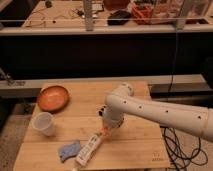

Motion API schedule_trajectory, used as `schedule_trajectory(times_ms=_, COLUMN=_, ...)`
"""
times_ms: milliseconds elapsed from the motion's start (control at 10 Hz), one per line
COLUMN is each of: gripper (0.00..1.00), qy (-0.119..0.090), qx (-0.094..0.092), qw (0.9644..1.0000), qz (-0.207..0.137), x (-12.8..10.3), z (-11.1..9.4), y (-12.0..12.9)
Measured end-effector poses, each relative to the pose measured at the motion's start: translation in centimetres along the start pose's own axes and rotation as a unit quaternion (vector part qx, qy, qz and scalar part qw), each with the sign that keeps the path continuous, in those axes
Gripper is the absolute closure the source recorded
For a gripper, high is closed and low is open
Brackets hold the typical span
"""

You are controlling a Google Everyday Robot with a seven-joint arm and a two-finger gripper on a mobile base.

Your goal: Place the pepper on the white sponge

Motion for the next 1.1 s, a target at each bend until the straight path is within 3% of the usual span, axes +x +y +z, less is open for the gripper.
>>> schedule_trajectory(times_ms=600, gripper=0.99, qy=-0.001, qx=-0.006, qw=0.9991, qz=-0.041, x=-2.7, z=1.0, y=-2.8)
schedule_trajectory(times_ms=1100, gripper=0.99, qy=0.0, qx=-0.019, qw=0.9959, qz=-0.089, x=-5.8, z=2.1, y=-4.9)
